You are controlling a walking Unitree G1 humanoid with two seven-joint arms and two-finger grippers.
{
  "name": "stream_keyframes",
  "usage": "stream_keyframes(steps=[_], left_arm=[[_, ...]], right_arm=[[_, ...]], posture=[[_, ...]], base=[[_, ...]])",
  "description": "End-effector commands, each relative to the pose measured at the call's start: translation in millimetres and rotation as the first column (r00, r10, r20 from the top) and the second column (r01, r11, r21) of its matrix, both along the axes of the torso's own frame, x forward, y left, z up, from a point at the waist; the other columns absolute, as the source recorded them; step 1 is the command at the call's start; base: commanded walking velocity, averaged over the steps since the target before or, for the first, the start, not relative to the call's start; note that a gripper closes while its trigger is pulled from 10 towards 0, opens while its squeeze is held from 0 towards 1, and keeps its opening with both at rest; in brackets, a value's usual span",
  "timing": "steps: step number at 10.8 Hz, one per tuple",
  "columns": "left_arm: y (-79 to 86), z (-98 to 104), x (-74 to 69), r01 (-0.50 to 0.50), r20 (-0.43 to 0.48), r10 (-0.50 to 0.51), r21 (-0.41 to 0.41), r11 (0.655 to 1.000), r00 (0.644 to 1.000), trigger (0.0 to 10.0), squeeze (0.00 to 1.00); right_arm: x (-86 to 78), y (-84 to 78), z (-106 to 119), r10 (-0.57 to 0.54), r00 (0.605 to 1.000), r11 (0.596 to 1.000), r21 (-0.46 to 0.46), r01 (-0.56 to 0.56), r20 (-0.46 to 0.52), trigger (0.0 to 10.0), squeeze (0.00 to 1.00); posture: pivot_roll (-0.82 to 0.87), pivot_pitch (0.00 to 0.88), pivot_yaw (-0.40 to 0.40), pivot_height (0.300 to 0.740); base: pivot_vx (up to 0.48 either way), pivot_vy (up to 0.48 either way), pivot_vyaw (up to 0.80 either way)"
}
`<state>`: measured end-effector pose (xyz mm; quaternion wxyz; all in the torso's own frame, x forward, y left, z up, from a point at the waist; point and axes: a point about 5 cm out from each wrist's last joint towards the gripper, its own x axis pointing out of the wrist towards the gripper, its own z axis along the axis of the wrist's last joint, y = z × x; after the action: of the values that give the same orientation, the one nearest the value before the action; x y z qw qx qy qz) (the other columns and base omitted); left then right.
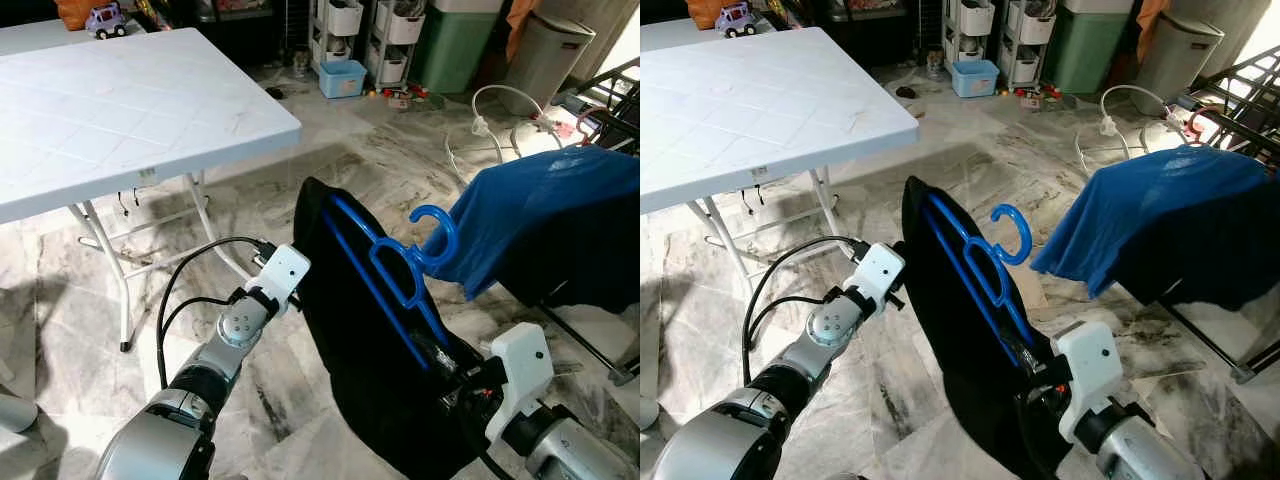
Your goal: Hang hanger
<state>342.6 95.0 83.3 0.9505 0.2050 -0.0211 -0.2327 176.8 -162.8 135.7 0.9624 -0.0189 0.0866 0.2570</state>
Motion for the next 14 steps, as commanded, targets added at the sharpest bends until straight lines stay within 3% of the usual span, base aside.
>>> stream_keyframes(steps=[1,5,7,8,9,11,13,14], left_arm=[[4.5,14,8.2,-0.040,0.063,0.040,0.001,0.999,0.997,0.0,0.00],[23.7,29,22.4,-0.179,0.108,0.177,0.013,0.984,0.978,0.0,0.00],[8.7,19,14.9,-0.111,0.064,0.111,-0.016,0.994,0.992,0.0,0.00],[9.9,20,15.5,-0.129,0.080,0.130,-0.014,0.992,0.988,0.0,0.00],[20.1,34,23.3,-0.194,0.133,0.198,-0.039,0.980,0.971,0.0,0.00],[21.4,50,30.2,-0.210,0.175,0.220,-0.072,0.975,0.960,0.0,0.00],[21.2,44,29.4,-0.221,0.152,0.227,-0.053,0.974,0.962,0.0,0.00],[24.1,40,28.7,-0.231,0.130,0.234,-0.039,0.972,0.963,0.0,0.00]], right_arm=[[-2.6,-0.8,-1,0.005,1.000,1.000,-0.024,-0.005,0.007,10.0,0.00],[-10.2,-7.6,-10,-0.011,0.999,1.000,-0.025,0.010,-0.042,10.0,0.00],[-6.1,-6.9,-7,-0.006,1.000,0.999,-0.041,0.005,-0.021,10.0,0.00],[-8.7,-5.1,-9,0.011,0.999,0.999,-0.048,-0.013,-0.033,10.0,0.00],[-17.5,-5.6,-18,0.042,0.995,0.994,-0.098,-0.051,-0.088,10.0,0.00],[-23.1,-17.9,-32,0.026,0.988,0.975,-0.216,-0.059,-0.151,10.0,0.00],[-33.3,-25.6,-38,0.039,0.980,0.961,-0.261,-0.090,-0.194,10.0,0.00],[-37.9,-30.5,-33,0.036,0.981,0.968,-0.237,-0.082,-0.191,10.0,0.00]], posture=[[0.01,0.047,-0.045,0.740],[0.01,0.049,-0.046,0.740],[0.00,0.049,-0.049,0.740],[0.00,0.050,-0.054,0.740],[0.00,0.050,-0.056,0.740],[0.00,0.051,-0.057,0.740],[-0.01,0.054,-0.053,0.740],[-0.01,0.056,-0.052,0.740]], base=[[0.000,0.000,0.00],[0.000,0.000,0.00],[0.000,0.000,0.00],[0.000,0.000,0.00],[0.000,0.000,0.00],[0.000,0.000,0.00],[0.000,0.000,0.00],[0.000,0.000,0.00]])
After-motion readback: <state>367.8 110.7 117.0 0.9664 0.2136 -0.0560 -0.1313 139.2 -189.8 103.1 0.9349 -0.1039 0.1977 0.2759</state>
